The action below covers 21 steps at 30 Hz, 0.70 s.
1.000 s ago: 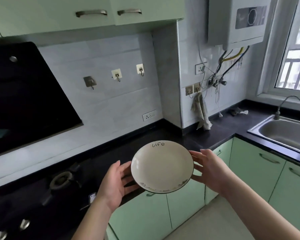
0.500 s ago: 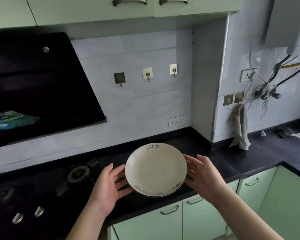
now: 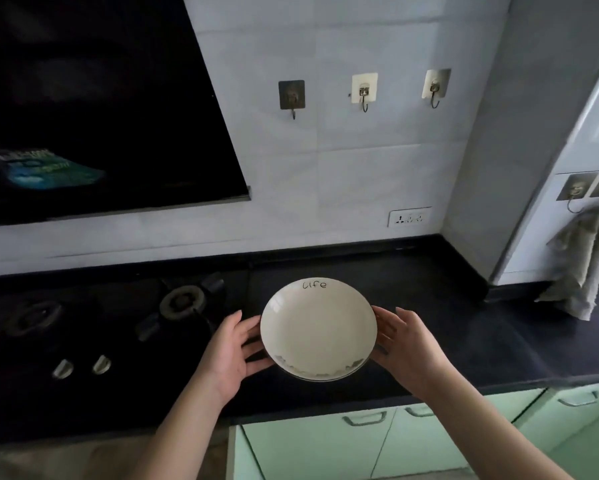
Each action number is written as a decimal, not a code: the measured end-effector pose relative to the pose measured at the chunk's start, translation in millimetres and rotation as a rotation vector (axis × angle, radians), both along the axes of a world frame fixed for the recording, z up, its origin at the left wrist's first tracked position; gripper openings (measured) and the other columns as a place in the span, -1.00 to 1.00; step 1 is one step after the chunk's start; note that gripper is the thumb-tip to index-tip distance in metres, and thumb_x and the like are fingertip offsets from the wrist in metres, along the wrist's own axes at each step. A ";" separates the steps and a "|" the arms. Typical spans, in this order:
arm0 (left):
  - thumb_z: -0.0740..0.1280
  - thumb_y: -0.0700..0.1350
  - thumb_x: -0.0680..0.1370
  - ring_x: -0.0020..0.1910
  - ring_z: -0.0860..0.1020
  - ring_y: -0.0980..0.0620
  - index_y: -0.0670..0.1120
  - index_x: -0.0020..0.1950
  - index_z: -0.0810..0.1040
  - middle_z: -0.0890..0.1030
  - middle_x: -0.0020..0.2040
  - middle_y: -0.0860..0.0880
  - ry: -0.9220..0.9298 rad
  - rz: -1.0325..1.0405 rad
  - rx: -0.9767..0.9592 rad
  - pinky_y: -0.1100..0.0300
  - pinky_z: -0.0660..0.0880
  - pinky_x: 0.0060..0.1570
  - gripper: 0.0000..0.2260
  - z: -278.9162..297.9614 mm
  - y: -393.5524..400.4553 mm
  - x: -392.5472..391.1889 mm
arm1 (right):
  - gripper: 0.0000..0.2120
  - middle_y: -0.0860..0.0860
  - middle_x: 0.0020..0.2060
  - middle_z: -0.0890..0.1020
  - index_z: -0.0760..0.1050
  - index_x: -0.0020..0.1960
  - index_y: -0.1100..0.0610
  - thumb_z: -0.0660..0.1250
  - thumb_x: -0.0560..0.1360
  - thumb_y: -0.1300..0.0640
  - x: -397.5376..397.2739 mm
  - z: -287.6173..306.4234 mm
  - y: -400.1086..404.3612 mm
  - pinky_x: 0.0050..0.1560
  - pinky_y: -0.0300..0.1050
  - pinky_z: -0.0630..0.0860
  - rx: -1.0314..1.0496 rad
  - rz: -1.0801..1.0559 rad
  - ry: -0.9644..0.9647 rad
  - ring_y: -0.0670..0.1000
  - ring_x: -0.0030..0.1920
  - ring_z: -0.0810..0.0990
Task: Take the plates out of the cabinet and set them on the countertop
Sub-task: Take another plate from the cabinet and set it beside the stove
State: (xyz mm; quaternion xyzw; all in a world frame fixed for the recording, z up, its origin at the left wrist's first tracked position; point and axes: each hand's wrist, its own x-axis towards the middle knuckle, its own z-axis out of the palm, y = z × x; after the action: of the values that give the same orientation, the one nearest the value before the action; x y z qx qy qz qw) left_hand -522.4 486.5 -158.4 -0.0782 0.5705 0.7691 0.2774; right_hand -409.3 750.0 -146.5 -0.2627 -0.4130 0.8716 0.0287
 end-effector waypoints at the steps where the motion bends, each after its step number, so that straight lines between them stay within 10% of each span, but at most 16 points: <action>1: 0.08 0.15 0.65 0.24 0.55 -0.12 -0.11 0.38 0.48 0.53 0.33 -0.07 -0.011 0.014 -0.021 -0.06 0.63 -0.16 -0.53 -7.8 3.1 -5.8 | -0.58 0.12 0.16 0.64 0.52 0.24 0.17 0.01 0.64 -0.02 -9.2 -8.8 5.2 0.07 0.10 0.52 -0.005 0.016 -0.011 0.15 0.20 0.57; 21: 0.12 0.12 0.64 0.08 0.53 0.04 0.03 0.16 0.59 0.54 0.09 0.06 -0.308 0.234 -0.268 -0.04 0.54 -0.15 -0.68 -134.6 53.2 -68.8 | -0.76 0.08 0.13 0.67 0.62 0.13 0.09 0.23 0.55 0.19 -130.2 -150.4 64.2 0.09 0.00 0.56 -0.046 0.352 -0.321 0.06 0.15 0.61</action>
State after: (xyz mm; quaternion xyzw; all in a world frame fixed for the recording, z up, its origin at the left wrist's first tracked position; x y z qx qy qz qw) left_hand -591.2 539.7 -293.0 -0.2964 0.6053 0.6925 0.2573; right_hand -539.4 814.2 -296.9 -0.3227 -0.4319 0.8192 -0.1955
